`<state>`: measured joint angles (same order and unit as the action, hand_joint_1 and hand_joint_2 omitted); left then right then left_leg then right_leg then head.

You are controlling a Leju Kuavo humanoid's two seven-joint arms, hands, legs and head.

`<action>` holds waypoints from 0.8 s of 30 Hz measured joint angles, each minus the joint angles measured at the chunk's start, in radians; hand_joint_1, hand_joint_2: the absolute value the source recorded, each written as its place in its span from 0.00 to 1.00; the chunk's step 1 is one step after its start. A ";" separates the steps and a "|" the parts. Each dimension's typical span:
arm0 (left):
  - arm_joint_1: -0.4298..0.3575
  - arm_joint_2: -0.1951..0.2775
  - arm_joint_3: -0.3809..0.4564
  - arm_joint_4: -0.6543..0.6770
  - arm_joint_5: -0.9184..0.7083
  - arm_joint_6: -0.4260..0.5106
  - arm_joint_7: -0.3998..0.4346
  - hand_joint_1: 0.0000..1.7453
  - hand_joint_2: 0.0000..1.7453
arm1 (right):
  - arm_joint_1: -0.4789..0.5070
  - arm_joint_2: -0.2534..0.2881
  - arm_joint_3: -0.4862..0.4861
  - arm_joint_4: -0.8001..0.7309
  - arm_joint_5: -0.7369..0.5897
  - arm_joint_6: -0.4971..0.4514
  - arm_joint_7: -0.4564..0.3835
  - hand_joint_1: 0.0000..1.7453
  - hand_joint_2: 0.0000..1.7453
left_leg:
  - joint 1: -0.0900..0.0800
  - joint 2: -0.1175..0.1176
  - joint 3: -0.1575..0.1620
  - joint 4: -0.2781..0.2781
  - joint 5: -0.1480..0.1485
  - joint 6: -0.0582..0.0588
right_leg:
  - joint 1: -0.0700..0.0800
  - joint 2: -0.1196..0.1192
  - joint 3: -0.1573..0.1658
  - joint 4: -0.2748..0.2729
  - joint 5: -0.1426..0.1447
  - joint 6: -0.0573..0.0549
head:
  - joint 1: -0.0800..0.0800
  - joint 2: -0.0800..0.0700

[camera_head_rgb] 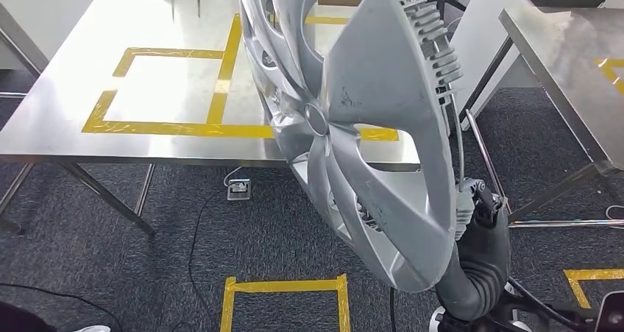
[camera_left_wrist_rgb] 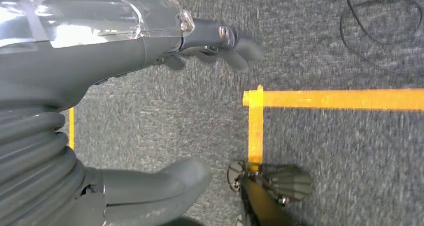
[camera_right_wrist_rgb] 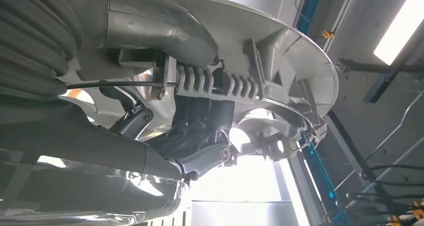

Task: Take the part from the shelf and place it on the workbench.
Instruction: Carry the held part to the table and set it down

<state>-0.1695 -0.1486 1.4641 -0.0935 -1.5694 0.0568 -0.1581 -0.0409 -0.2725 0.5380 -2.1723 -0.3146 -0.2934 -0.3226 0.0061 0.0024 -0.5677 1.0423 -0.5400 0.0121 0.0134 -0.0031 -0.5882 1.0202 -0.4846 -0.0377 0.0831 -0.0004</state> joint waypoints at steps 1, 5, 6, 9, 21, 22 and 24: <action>0.000 0.001 0.000 0.000 0.000 0.000 0.000 0.00 1.00 | 0.000 0.000 0.000 0.000 0.000 0.000 0.000 1.00 1.00 | -0.001 0.000 -0.001 0.005 -0.005 -0.005 | -0.004 -0.002 0.011 -0.018 0.002 0.003 | 0.001 0.000; 0.001 0.004 0.000 0.000 0.000 0.000 -0.001 0.00 1.00 | 0.001 0.004 0.001 0.000 0.000 0.000 -0.001 1.00 1.00 | 0.006 -0.005 -0.099 0.189 -0.081 -0.027 | -0.016 -0.007 0.046 -0.051 0.001 0.011 | -0.025 0.000; 0.002 0.005 0.000 0.000 0.000 0.000 -0.001 0.00 1.00 | 0.002 0.005 0.001 0.001 0.000 0.000 -0.001 1.00 1.00 | 0.010 -0.005 -0.130 0.233 -0.087 -0.032 | -0.018 -0.007 0.051 -0.049 -0.004 0.013 | -0.031 0.000; 0.005 0.007 0.000 0.000 0.000 0.000 0.000 0.00 1.00 | 0.003 0.005 0.001 0.003 0.000 0.000 -0.001 1.00 1.00 | 0.019 0.000 -0.122 0.161 0.004 -0.046 | -0.026 -0.004 0.067 -0.035 -0.027 0.028 | -0.042 0.000; 0.004 0.006 0.000 0.000 0.000 0.000 0.001 0.00 1.00 | 0.002 0.005 0.001 0.004 0.000 0.000 -0.002 1.00 1.00 | 0.014 0.008 -0.039 0.024 0.022 0.013 | -0.029 0.000 -0.067 0.264 -0.180 0.075 | -0.013 0.000; 0.004 0.006 0.000 0.000 0.000 0.000 0.001 0.00 1.00 | 0.002 0.005 0.001 0.004 0.000 0.000 -0.002 1.00 1.00 | 0.011 0.007 -0.033 0.024 0.018 0.014 | -0.029 0.000 -0.088 0.288 -0.172 0.071 | -0.009 0.000; 0.004 0.006 0.000 0.000 0.000 0.000 0.001 0.00 1.00 | 0.002 0.005 0.001 0.005 0.000 0.000 -0.002 1.00 1.00 | 0.004 0.005 -0.019 0.024 0.009 0.015 | -0.023 0.002 -0.080 0.227 -0.099 0.055 | -0.001 0.000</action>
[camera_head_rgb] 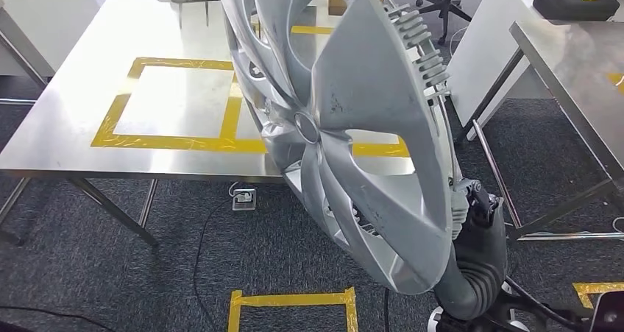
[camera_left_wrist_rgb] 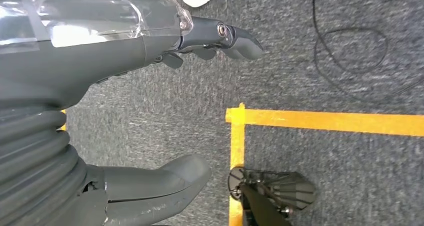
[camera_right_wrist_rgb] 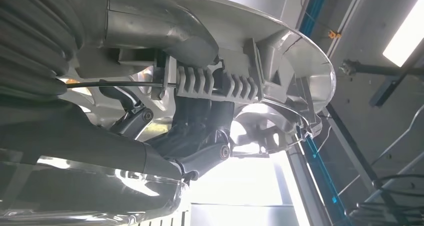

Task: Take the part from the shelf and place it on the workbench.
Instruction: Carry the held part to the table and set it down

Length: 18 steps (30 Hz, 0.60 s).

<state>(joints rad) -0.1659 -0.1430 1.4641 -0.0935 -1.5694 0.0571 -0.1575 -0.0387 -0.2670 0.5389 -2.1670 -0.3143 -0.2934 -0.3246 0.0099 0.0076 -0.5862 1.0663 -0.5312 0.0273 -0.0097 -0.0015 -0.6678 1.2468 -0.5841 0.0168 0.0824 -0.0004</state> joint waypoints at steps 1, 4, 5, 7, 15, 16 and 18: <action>0.000 -0.001 0.000 0.000 0.000 0.000 0.000 0.00 1.00 | 0.000 0.000 0.000 0.000 0.000 0.000 0.000 1.00 1.00 | -0.001 -0.001 0.006 -0.001 -0.004 0.000 | 0.006 0.002 0.022 -0.063 0.043 -0.014 | 0.003 0.000; -0.002 -0.006 0.000 0.000 0.000 0.000 0.000 0.00 1.00 | -0.002 0.000 -0.001 0.000 0.000 0.000 0.000 1.00 1.00 | -0.001 -0.003 0.011 -0.005 -0.011 -0.008 | 0.022 0.003 0.069 -0.186 0.090 -0.050 | 0.001 0.000; -0.003 -0.007 0.000 0.000 0.000 0.000 0.000 0.00 1.00 | -0.002 0.000 -0.001 -0.001 0.000 0.000 0.000 1.00 1.00 | -0.001 -0.002 0.011 -0.008 -0.010 -0.013 | 0.025 0.002 0.072 -0.196 0.086 -0.054 | 0.001 0.000; -0.003 -0.008 0.000 0.000 0.000 0.000 0.000 0.00 1.00 | -0.001 0.000 -0.001 -0.002 0.000 0.000 0.000 1.00 1.00 | -0.003 -0.001 0.015 -0.014 -0.013 -0.024 | 0.022 0.001 0.089 -0.228 0.089 -0.052 | 0.005 0.000; 0.002 -0.001 0.000 0.000 0.000 0.000 0.002 0.00 1.00 | 0.000 0.003 0.001 0.002 0.000 0.000 0.000 1.00 1.00 | 0.008 -0.008 -0.112 0.168 -0.030 -0.056 | 0.007 -0.005 0.147 -0.260 0.071 -0.037 | -0.038 0.000; 0.002 0.000 0.000 0.000 0.000 0.000 0.002 0.00 1.00 | 0.000 0.003 0.001 0.002 0.000 0.000 0.000 1.00 1.00 | 0.011 -0.005 -0.088 0.110 0.008 -0.059 | 0.005 -0.004 0.153 -0.254 0.061 -0.031 | -0.041 0.000; 0.001 0.001 0.000 0.000 0.000 0.000 0.003 0.00 1.00 | -0.001 0.003 0.001 0.003 0.000 0.001 -0.001 1.00 1.00 | 0.011 -0.001 -0.047 0.019 0.045 -0.059 | 0.006 -0.003 0.157 -0.239 0.042 -0.018 | -0.050 0.000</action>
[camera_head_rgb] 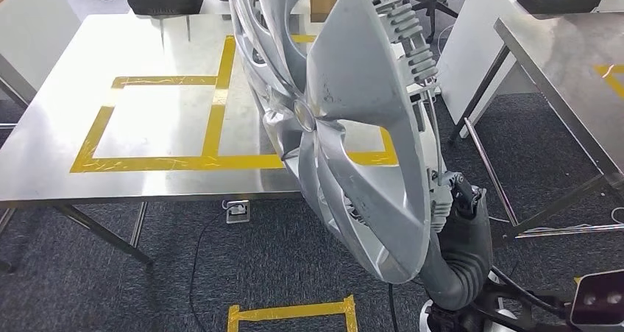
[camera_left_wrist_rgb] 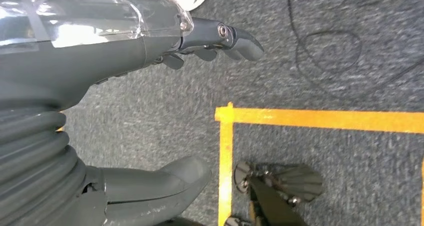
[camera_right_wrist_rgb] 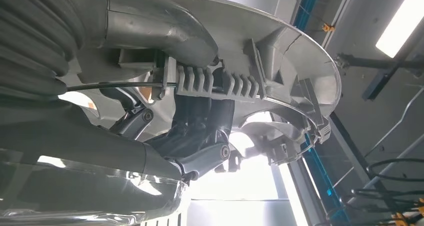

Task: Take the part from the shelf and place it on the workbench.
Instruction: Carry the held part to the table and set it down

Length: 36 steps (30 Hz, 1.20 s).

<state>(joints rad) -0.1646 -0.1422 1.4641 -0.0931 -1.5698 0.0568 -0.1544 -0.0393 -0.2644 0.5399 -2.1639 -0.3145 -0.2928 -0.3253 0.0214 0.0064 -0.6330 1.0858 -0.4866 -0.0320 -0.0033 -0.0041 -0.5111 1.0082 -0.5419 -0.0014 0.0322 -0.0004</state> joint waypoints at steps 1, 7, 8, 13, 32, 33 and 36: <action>0.000 0.000 0.000 0.000 0.000 0.000 0.000 0.00 1.00 | -0.001 0.000 0.000 0.000 0.000 0.000 0.000 1.00 1.00 | 0.000 0.001 0.008 -0.017 -0.002 0.002 | 0.001 0.001 -0.001 0.006 -0.006 0.004 | -0.004 0.000; -0.001 0.000 0.000 0.000 0.000 0.000 0.002 0.00 1.00 | -0.002 0.000 0.000 0.000 0.000 0.001 0.000 1.00 1.00 | -0.001 0.001 0.009 -0.018 -0.011 0.024 | 0.003 0.002 -0.002 0.010 -0.014 0.012 | 0.001 0.000; -0.001 0.000 0.000 0.000 0.000 0.000 0.003 0.00 1.00 | -0.002 0.000 0.000 0.000 0.000 0.001 0.000 1.00 1.00 | -0.001 0.002 0.012 -0.018 -0.015 0.034 | 0.001 0.002 -0.016 0.039 -0.031 0.018 | 0.009 0.000; -0.001 0.000 0.000 0.000 0.000 0.000 0.003 0.00 1.00 | 0.000 0.000 0.000 0.001 0.000 0.004 0.000 1.00 1.00 | -0.003 0.005 0.034 -0.020 -0.035 0.058 | -0.005 0.002 -0.168 0.298 -0.105 0.031 | 0.044 0.000; -0.001 -0.001 0.000 0.000 0.000 0.000 0.005 0.00 1.00 | 0.002 0.000 0.000 0.006 -0.007 0.002 -0.001 1.00 1.00 | -0.008 -0.004 0.003 0.029 -0.023 0.008 | 0.006 0.001 -0.008 -0.015 0.021 -0.012 | 0.003 0.000; -0.001 0.000 0.000 0.000 0.000 0.000 0.005 0.00 1.00 | 0.002 0.000 -0.001 0.006 -0.007 0.002 -0.001 1.00 1.00 | -0.008 -0.003 0.023 -0.013 -0.009 0.014 | 0.008 0.002 -0.006 -0.011 0.014 -0.007 | 0.000 0.000; -0.001 0.000 0.000 0.000 0.000 0.000 0.004 0.00 1.00 | 0.001 0.000 -0.001 0.006 -0.007 0.002 -0.001 1.00 1.00 | -0.011 -0.004 0.038 -0.039 -0.018 0.035 | 0.008 0.004 -0.005 -0.006 0.004 0.006 | 0.003 0.000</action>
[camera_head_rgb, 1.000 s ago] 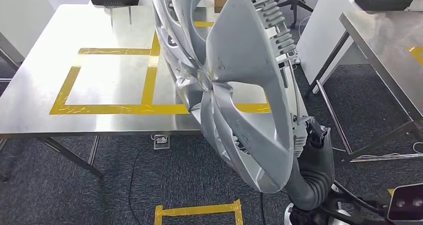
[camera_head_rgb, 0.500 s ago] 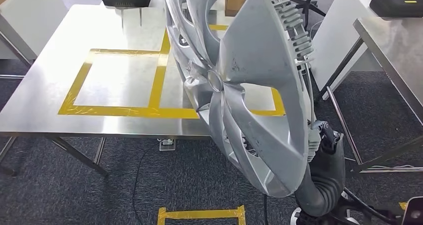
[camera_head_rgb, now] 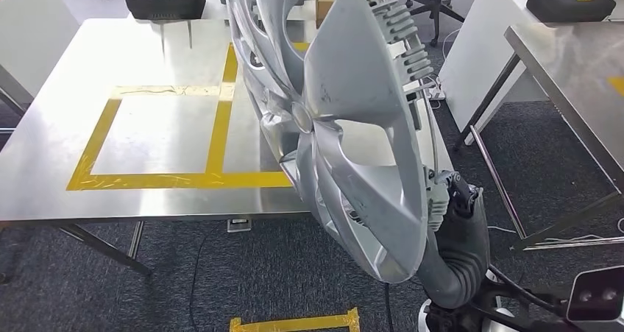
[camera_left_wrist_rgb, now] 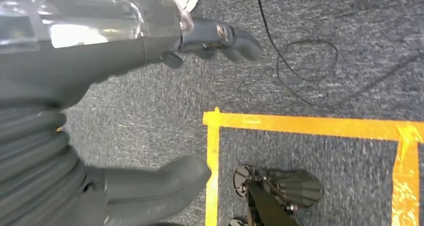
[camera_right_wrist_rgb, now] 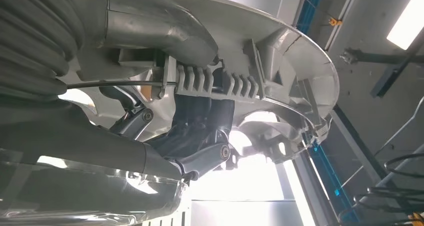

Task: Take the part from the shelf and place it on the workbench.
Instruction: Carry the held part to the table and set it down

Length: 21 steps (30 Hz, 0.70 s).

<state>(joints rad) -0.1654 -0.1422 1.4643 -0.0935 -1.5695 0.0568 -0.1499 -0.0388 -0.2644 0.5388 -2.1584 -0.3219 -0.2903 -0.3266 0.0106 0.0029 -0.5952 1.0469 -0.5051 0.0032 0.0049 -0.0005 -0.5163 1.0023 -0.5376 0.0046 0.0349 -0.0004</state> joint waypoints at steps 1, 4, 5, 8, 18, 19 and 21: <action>0.001 0.000 0.000 0.000 0.000 0.000 0.000 0.00 1.00 | 0.000 0.000 0.000 0.000 0.000 0.000 0.000 1.00 1.00 | 0.001 0.000 0.002 -0.002 -0.001 0.005 | -0.001 0.000 0.001 0.003 -0.005 0.004 | 0.003 0.000; -0.001 -0.001 0.000 0.000 0.000 0.000 -0.001 0.00 1.00 | 0.000 0.000 -0.001 0.000 0.000 0.000 0.000 1.00 1.00 | 0.007 0.002 0.012 -0.006 -0.007 0.020 | -0.006 0.000 -0.050 0.109 -0.061 0.020 | 0.018 0.000; -0.001 -0.001 0.000 0.000 0.000 0.000 -0.001 0.00 1.00 | 0.000 0.000 -0.001 0.000 0.000 0.000 0.000 1.00 1.00 | 0.007 0.003 0.015 -0.006 -0.011 0.023 | -0.008 0.000 -0.088 0.177 -0.087 0.025 | 0.024 0.000; 0.000 -0.001 0.000 0.000 0.000 0.000 -0.001 0.00 1.00 | 0.001 0.000 -0.001 0.001 0.000 0.000 0.000 1.00 1.00 | 0.006 0.006 0.027 -0.006 -0.023 0.025 | -0.012 0.000 -0.166 0.285 -0.090 0.027 | 0.036 0.000; -0.003 -0.009 0.000 0.000 0.000 0.003 -0.010 0.00 1.00 | 0.003 -0.001 -0.005 0.000 0.000 0.000 -0.001 1.00 1.00 | 0.000 0.005 0.052 -0.011 -0.048 0.015 | -0.002 0.002 -0.069 0.011 0.050 0.017 | 0.045 0.000; -0.003 -0.008 0.000 0.000 0.000 0.004 -0.009 0.00 1.00 | 0.003 -0.001 -0.005 0.000 0.000 0.000 -0.001 1.00 1.00 | -0.001 0.004 0.054 -0.015 -0.047 0.018 | -0.003 0.001 -0.068 0.011 0.048 0.026 | 0.040 0.000; -0.003 -0.008 0.000 0.000 0.000 0.004 -0.008 0.00 1.00 | 0.004 -0.002 -0.005 0.000 0.000 0.000 -0.001 1.00 1.00 | -0.001 0.002 0.058 -0.021 -0.046 0.015 | -0.003 0.000 -0.066 0.011 0.046 0.020 | 0.030 0.000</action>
<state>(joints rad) -0.1687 -0.1507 1.4645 -0.0935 -1.5694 0.0611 -0.1575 -0.0347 -0.2661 0.5337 -2.1584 -0.3220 -0.2903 -0.3273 0.0093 0.0046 -0.5367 1.0260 -0.5509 0.0178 0.0015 -0.0003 -0.5828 1.0129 -0.4911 0.0249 0.0650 -0.0004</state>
